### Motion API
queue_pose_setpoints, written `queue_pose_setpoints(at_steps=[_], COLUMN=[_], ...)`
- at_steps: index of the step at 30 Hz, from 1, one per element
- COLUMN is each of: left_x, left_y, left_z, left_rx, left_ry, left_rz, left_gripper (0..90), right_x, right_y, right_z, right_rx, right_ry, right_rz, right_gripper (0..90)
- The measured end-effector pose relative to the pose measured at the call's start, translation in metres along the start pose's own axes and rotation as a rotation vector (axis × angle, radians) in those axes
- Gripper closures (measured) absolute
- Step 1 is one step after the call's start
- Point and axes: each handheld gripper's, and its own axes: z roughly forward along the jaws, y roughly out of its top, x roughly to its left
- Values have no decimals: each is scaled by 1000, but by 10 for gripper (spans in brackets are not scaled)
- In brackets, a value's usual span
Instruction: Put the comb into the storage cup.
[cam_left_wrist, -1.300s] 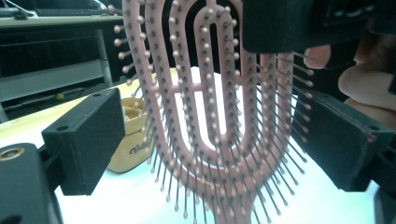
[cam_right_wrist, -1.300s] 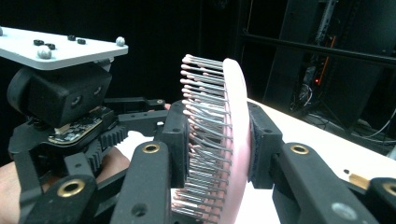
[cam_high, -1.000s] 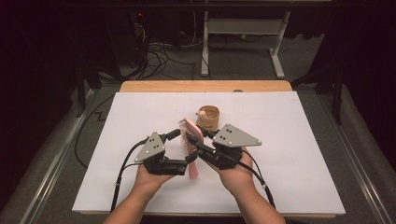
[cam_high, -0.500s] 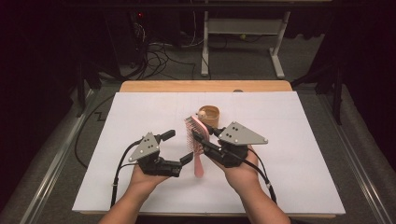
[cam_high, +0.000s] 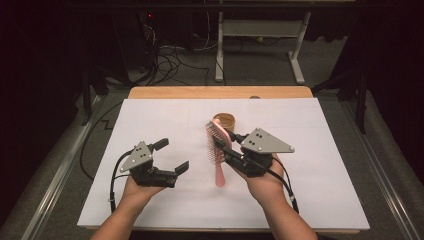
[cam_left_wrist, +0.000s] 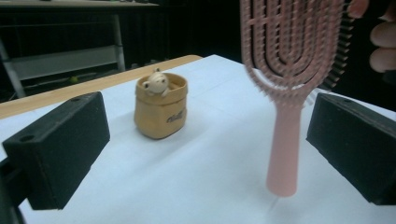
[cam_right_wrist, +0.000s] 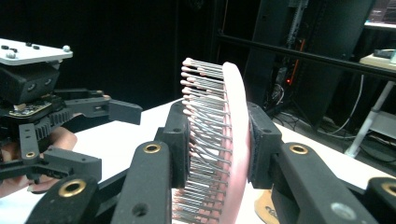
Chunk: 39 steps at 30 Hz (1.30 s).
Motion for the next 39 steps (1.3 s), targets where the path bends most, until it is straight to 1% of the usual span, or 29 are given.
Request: queue_pose_setpoints(at_steps=[4, 7, 8, 10, 14, 17, 20, 24, 32, 37, 39], left_x=[9, 12, 15, 18, 24, 27, 29, 29, 28, 29, 30], left_y=[-9, -13, -18, -23, -31, -34, -36, -38, -38, -39, -39], left_z=[-5, -8, -11, -14, -20, -22, -24, -25, -25, -25, -26], left_rx=[33, 45, 46, 53, 44, 51, 52, 53, 53, 50, 39], left_ry=[27, 39, 55, 73, 93, 110, 111, 118, 103, 99, 95], left_rz=[13, 11, -1, -3, -34, -31, -37, -31, -22, -31, -41], left_gripper=[0, 0, 0, 0, 0, 0, 0, 0, 0, 0, 0], right_x=[-4, -7, -9, -10, -14, -17, -20, -23, -30, -35, -38], right_y=[0, 0, 0, -1, -2, -3, -3, -2, -1, 0, 0], right_z=[-4, -7, -9, -10, -13, -15, -17, -21, -28, -31, -33], right_rx=[-2, -3, -4, -5, -1, 2, 1, -2, -4, -5, -6], right_ry=[-13, -25, -29, -35, -51, -62, -72, -83, -111, -129, -140], right_rz=[-5, -8, -8, -9, -16, -16, -16, -23, -24, -25, -24], right_gripper=[680, 680, 680, 680, 680, 680, 681, 680, 681, 681, 681])
